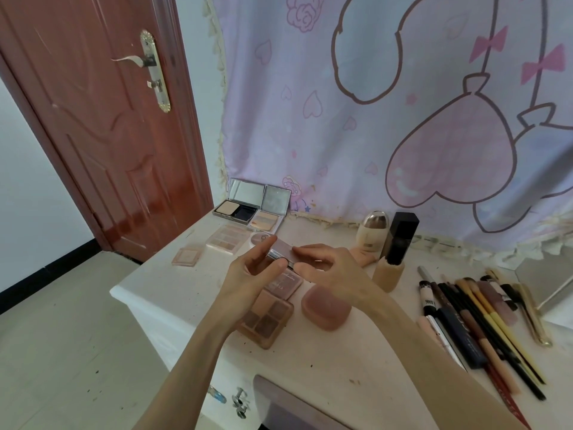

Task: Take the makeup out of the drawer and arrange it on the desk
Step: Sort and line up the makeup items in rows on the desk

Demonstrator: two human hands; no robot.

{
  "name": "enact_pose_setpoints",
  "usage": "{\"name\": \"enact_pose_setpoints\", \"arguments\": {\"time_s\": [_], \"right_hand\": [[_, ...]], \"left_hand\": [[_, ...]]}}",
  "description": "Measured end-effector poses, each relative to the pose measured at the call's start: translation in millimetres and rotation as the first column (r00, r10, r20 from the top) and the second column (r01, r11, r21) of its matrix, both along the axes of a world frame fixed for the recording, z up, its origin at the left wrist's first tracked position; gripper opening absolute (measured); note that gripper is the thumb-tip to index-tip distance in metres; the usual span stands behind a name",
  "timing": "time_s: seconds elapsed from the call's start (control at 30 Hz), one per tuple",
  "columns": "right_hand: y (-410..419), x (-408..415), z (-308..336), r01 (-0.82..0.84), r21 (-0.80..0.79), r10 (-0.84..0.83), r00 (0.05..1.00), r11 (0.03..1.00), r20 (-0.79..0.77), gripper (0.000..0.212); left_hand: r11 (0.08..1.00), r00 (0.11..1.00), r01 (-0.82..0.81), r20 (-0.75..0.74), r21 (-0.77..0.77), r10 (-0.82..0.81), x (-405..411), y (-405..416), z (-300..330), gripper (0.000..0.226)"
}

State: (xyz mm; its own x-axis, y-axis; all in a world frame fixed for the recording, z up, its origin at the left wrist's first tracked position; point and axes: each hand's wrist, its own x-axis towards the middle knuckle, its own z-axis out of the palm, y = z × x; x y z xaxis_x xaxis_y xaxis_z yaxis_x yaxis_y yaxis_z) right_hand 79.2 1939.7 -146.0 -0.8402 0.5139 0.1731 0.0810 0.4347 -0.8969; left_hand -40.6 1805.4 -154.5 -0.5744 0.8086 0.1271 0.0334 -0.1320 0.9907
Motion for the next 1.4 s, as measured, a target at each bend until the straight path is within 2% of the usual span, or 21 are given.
{"name": "enact_pose_setpoints", "arguments": {"time_s": [0.33,0.53,0.63,0.73,0.87,0.93,0.97,1.03,1.1,1.2,1.3,1.4], "right_hand": [[1.0,-6.0,-4.8,-0.022,-0.018,0.023,0.999,1.000,0.035,0.024],[1.3,-7.4,-4.4,-0.044,-0.009,0.045,0.997,0.999,0.056,0.027],[4.7,-7.1,-2.8,-0.012,-0.068,0.017,0.998,0.998,0.066,0.028],[6.2,-11.2,-0.1,-0.045,-0.024,0.047,0.994,0.999,0.103,0.029],[10.8,-16.0,3.0,-0.013,-0.135,0.023,0.997,0.991,0.074,0.032],[17.0,-20.6,4.6,0.020,-0.201,-0.011,0.999,0.979,0.042,0.042],[20.2,-23.9,6.5,0.043,-0.234,-0.035,0.999,0.971,0.036,0.040],[27.8,-32.2,12.4,0.105,-0.275,-0.097,0.994,0.956,0.042,0.034],[36.9,-40.9,18.6,0.192,-0.304,-0.184,0.981,0.933,0.057,0.041],[50.2,-52.5,25.9,0.290,-0.386,-0.286,0.956,0.875,0.069,0.043],[63.6,-64.4,28.6,0.364,-0.464,-0.359,0.928,0.808,0.102,0.036],[77.6,-77.8,27.6,0.405,-0.516,-0.390,0.910,0.754,0.145,0.034]], "left_hand": [[1.000,1.000,0.013,0.015,0.002,-0.013,-5.5,-4.6,-6.6,0.049],[1.000,0.999,0.011,0.050,-0.011,-0.011,-7.4,-4.8,-9.1,0.051],[1.000,0.994,0.026,0.106,0.007,-0.027,-6.8,-6.3,-12.2,0.062],[0.998,0.976,0.048,0.208,0.052,-0.058,-8.0,-5.0,-15.0,0.065],[0.984,0.909,0.075,0.394,0.162,-0.134,-13.2,0.6,-12.8,0.057],[0.985,0.901,0.052,0.418,0.167,-0.118,-16.3,5.7,-10.0,0.049],[0.987,0.908,0.034,0.409,0.154,-0.095,-17.5,8.8,-8.3,0.045],[0.995,0.931,-0.015,0.365,0.103,-0.024,-19.7,15.9,-4.7,0.037],[0.996,0.954,-0.086,0.288,0.014,0.078,-22.0,24.9,-1.6,0.035],[0.964,0.973,-0.218,0.046,-0.152,0.227,-25.9,40.6,0.1,0.035],[0.903,0.915,-0.345,-0.305,-0.254,0.264,-30.7,57.0,-0.8,0.032],[0.885,0.818,-0.370,-0.551,-0.281,0.167,-35.9,73.3,-1.6,0.031]]}}
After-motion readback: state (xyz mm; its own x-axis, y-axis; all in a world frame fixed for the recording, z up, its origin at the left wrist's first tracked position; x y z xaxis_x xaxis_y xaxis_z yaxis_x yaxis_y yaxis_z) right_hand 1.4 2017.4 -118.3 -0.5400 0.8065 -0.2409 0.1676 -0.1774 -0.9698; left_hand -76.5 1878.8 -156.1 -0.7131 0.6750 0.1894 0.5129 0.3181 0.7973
